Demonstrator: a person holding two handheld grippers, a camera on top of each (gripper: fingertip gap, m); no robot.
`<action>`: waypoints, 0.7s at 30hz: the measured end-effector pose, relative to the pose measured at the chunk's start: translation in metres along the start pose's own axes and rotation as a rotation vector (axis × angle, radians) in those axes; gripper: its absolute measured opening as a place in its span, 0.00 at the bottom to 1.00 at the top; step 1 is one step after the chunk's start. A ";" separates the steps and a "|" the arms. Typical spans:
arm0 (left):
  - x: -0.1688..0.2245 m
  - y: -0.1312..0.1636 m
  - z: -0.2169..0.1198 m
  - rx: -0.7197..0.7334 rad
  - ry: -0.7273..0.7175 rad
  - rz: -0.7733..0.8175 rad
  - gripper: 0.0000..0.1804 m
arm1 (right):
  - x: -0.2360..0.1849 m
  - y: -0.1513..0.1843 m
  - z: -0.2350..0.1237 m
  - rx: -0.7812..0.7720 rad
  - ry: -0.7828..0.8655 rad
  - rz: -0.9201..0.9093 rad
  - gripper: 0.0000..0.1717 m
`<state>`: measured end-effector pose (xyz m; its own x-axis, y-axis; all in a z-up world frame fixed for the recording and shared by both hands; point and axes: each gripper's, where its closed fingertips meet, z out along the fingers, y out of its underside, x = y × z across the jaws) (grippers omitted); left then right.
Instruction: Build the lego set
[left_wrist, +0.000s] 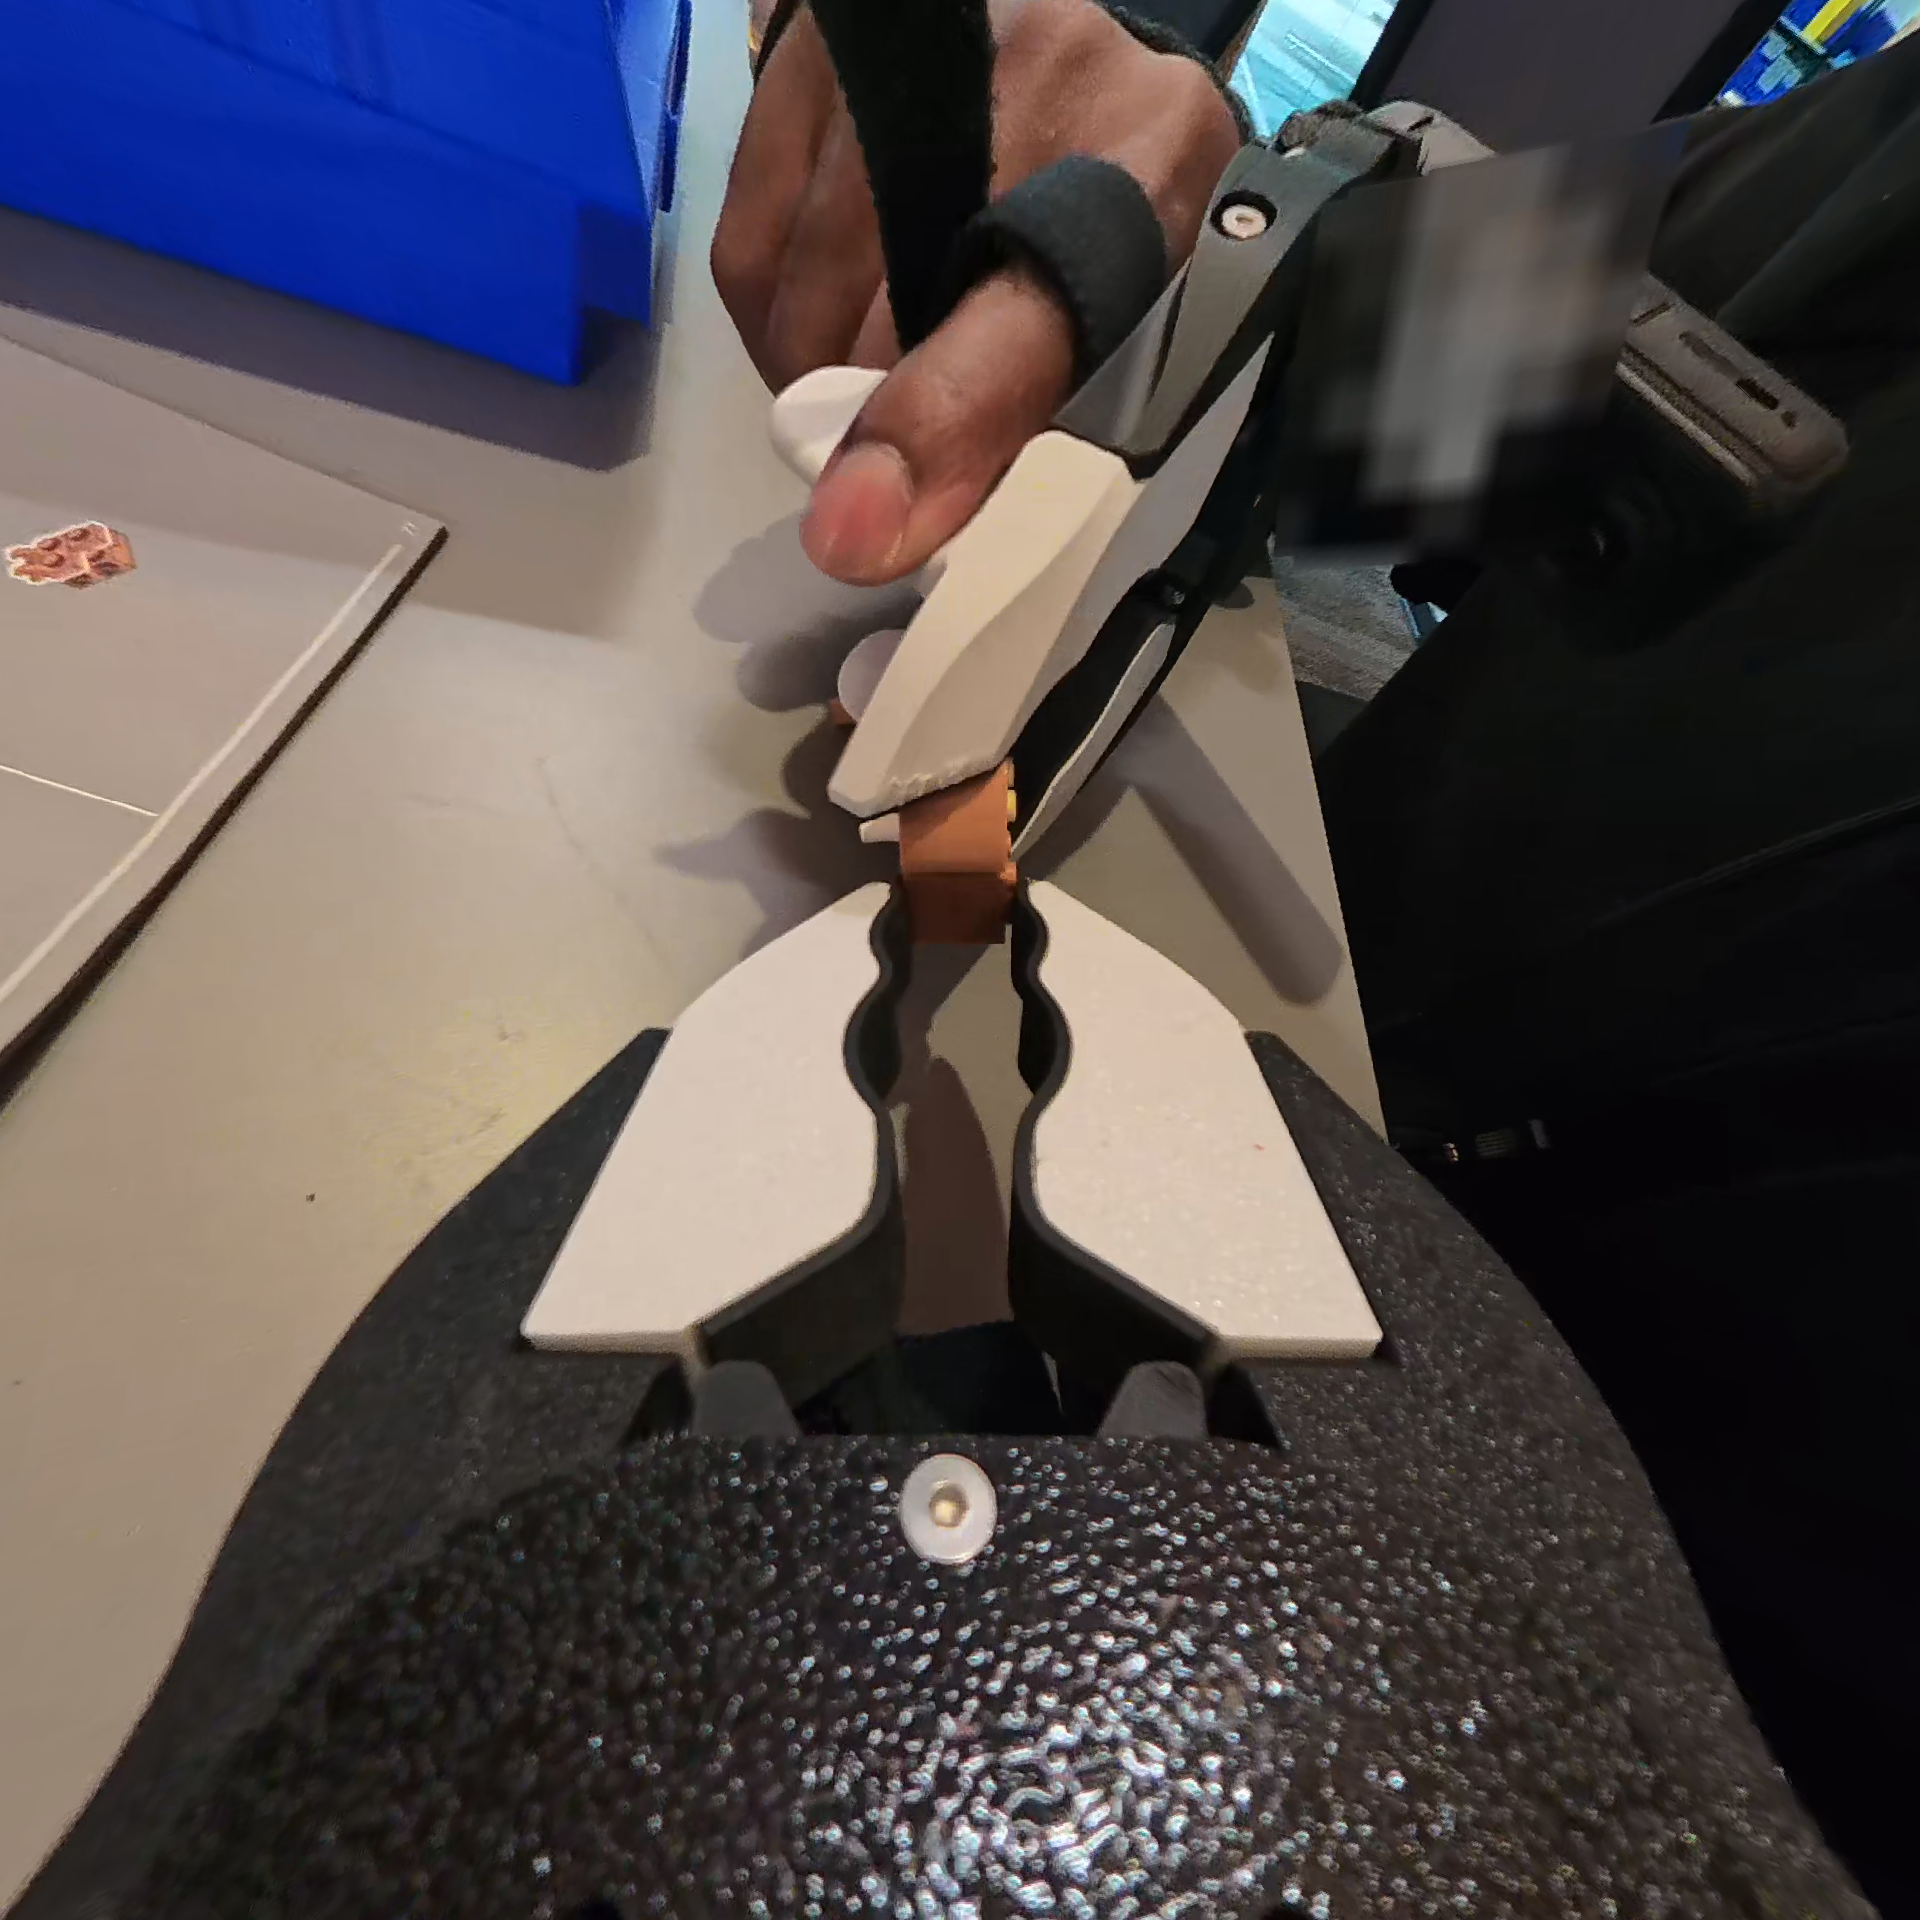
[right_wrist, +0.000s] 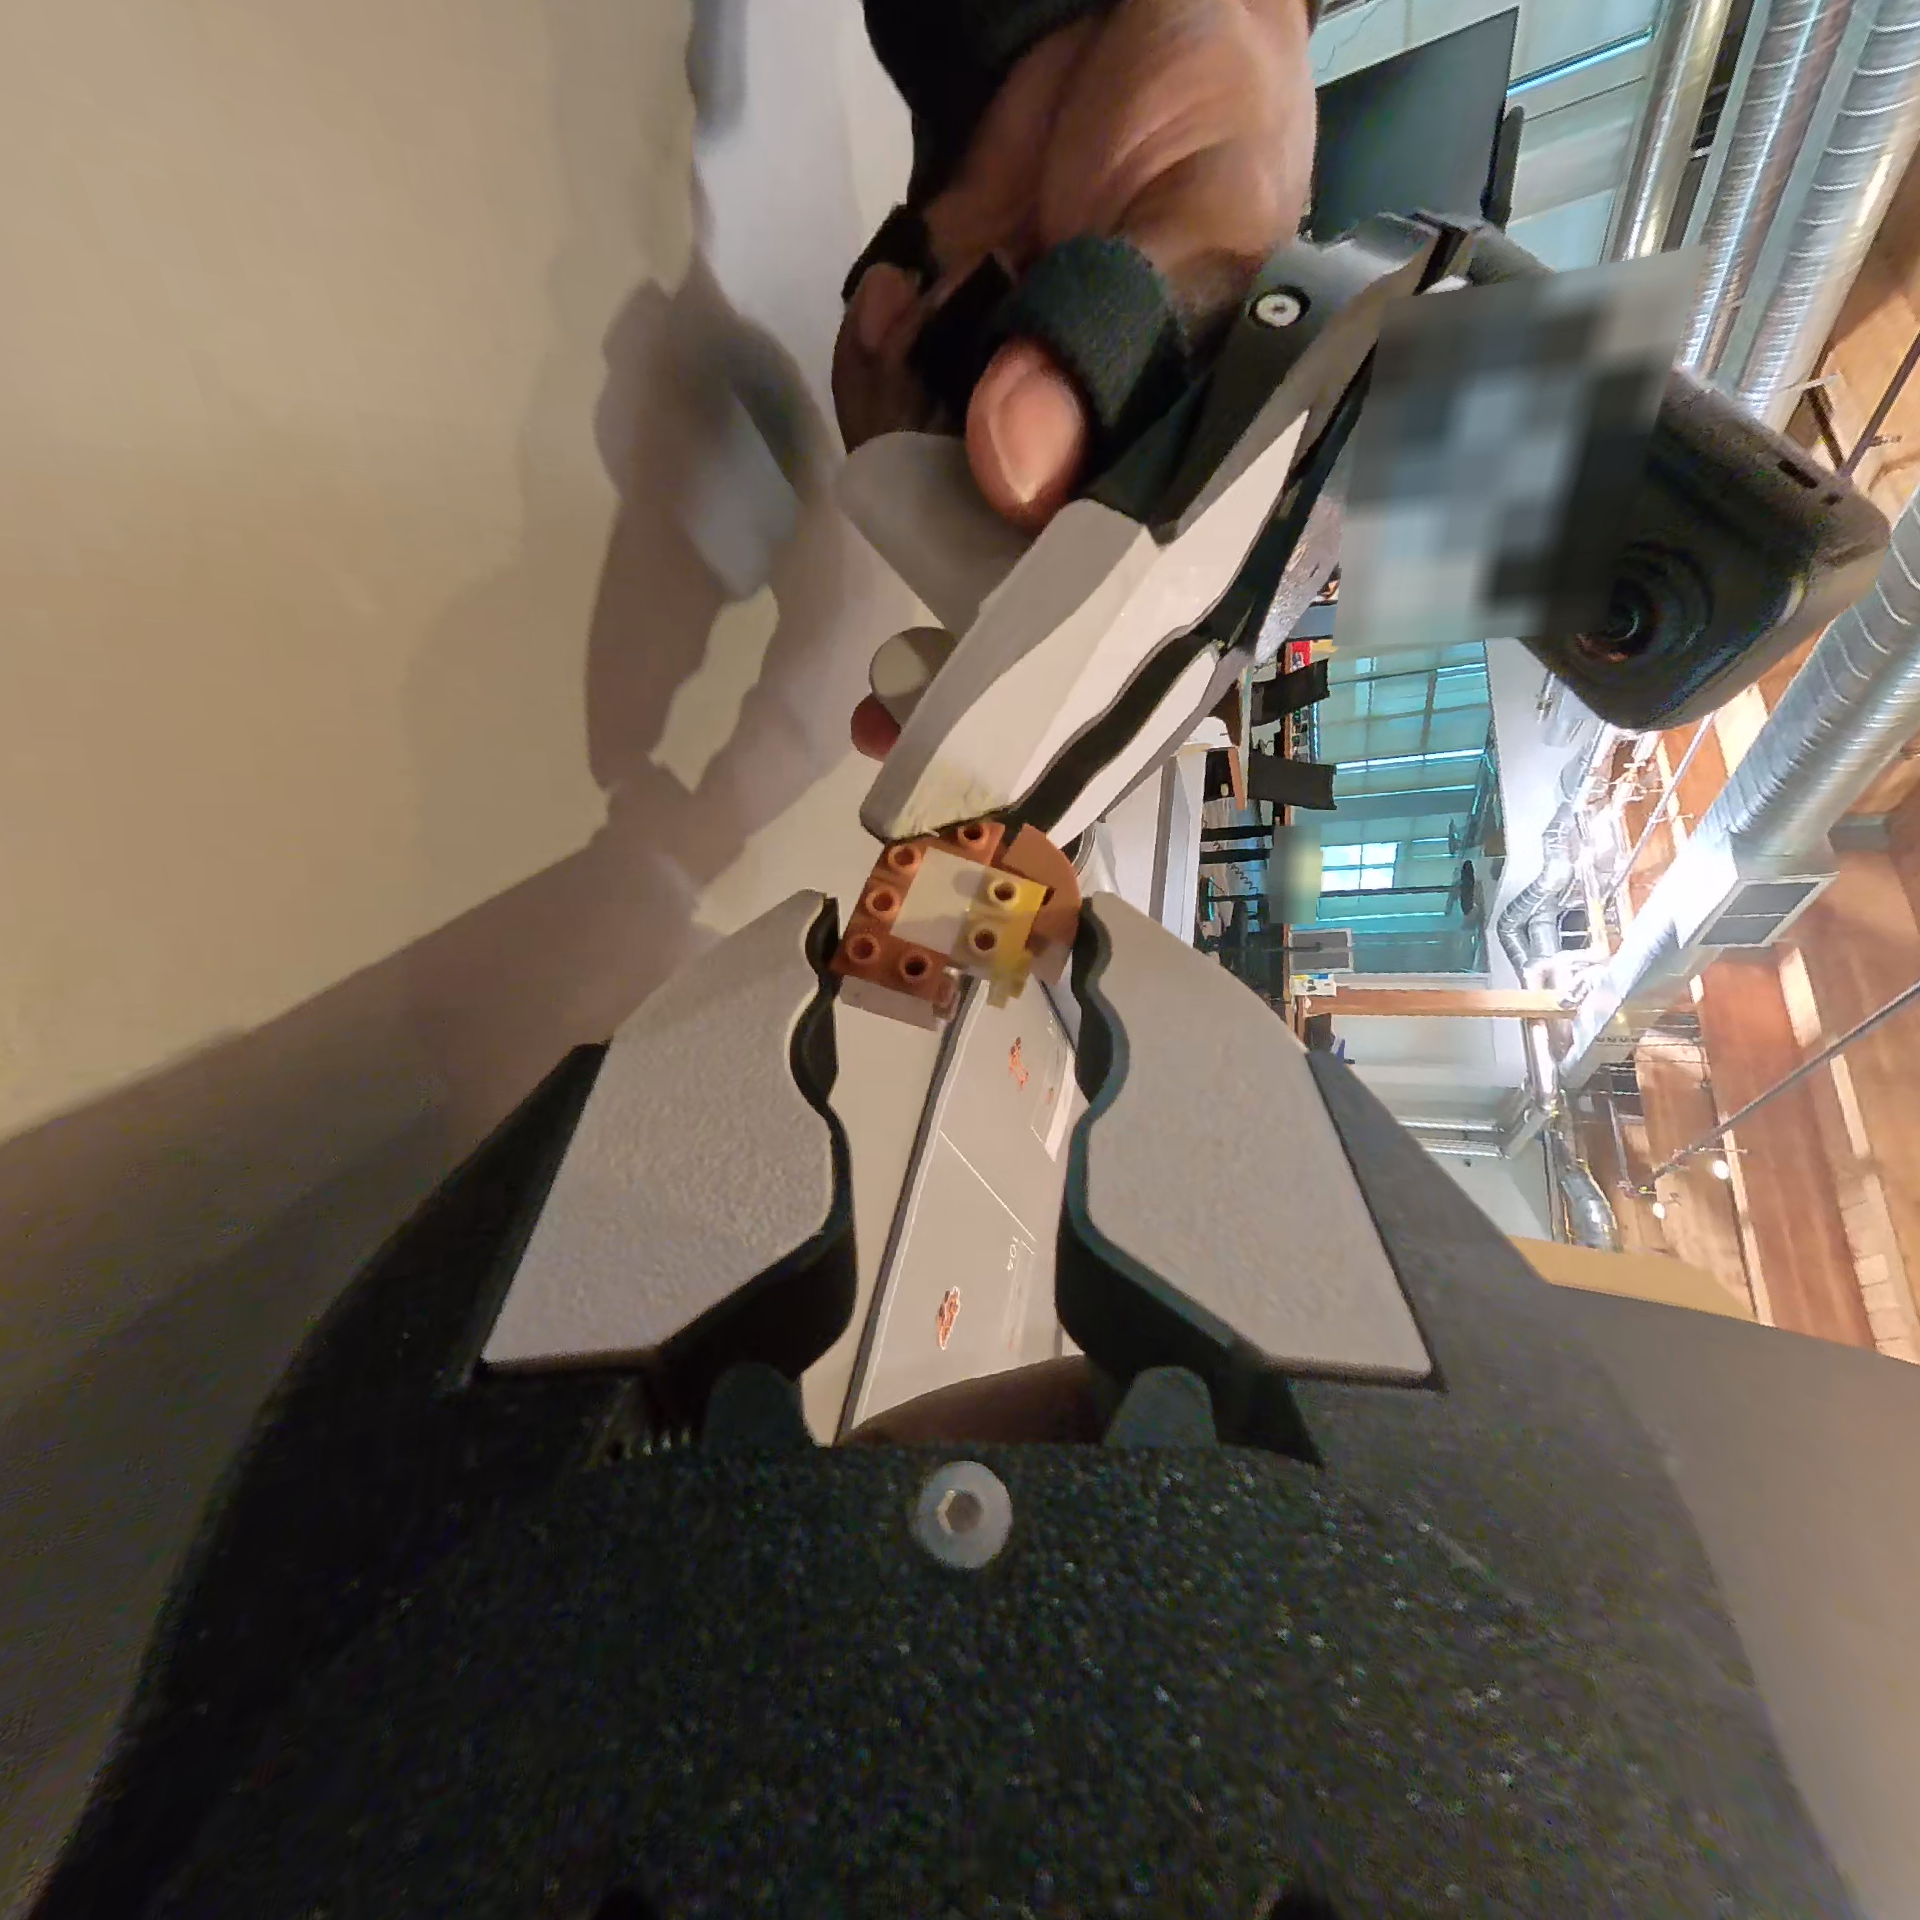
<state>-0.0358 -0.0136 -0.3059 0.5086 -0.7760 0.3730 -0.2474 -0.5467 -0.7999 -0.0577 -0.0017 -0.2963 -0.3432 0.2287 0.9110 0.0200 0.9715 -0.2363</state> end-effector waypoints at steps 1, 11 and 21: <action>-0.001 0.001 0.000 -0.005 -0.009 0.005 0.10 | 0.000 0.001 0.000 -0.004 0.001 -0.010 0.25; -0.012 -0.006 -0.004 0.039 -0.100 0.070 0.10 | 0.001 0.007 0.000 -0.010 0.000 0.061 0.32; -0.026 -0.016 -0.018 0.132 -0.209 0.198 0.10 | 0.029 0.015 -0.018 0.131 -0.076 0.660 0.29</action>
<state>-0.0604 0.0093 -0.2946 0.6235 -0.7741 0.1101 -0.2560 -0.3352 -0.9067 -0.0508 0.0207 -0.2676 -0.3631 0.7617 0.5367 0.1352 0.6130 -0.7784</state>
